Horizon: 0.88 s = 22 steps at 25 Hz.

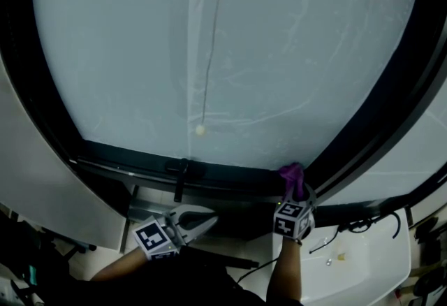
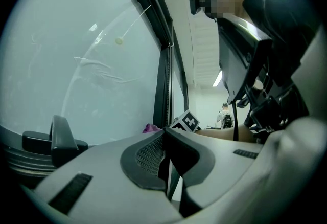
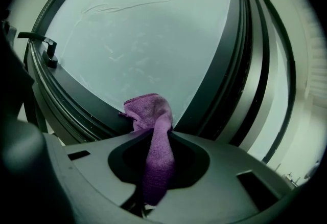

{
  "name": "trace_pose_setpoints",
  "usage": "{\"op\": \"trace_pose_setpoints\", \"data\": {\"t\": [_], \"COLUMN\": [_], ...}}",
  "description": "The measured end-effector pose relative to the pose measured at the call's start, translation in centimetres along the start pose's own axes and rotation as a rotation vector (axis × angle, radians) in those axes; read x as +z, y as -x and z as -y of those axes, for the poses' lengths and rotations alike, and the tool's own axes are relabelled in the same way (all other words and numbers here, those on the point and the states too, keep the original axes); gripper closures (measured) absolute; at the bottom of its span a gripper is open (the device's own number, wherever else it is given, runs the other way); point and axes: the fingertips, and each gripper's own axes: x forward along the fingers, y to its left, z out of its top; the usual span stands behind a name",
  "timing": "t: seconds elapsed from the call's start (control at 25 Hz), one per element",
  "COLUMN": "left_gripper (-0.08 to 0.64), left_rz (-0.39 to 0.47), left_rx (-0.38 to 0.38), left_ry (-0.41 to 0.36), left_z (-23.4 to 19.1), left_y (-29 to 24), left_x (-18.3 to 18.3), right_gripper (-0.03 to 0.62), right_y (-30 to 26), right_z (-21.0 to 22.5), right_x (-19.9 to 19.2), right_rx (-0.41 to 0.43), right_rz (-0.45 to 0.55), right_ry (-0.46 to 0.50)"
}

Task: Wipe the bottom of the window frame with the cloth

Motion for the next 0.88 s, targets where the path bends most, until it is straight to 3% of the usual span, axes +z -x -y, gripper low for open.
{"op": "trace_pose_setpoints", "data": {"t": [0.56,0.88], "left_gripper": [0.560,0.560], "left_rz": [-0.026,0.025], "left_rx": [0.014,-0.003], "left_ry": [0.021,0.032], "left_z": [0.7,0.9], "left_y": [1.5,2.1], "left_x": [-0.7,-0.5], "right_gripper": [0.526,0.526], "right_y": [1.7,3.6], "right_z": [1.5,1.5], "right_x": [-2.2,-4.4], "right_rx": [-0.081,-0.086], "right_rz": [-0.019,-0.072], "right_ry": [-0.125,-0.077]}}
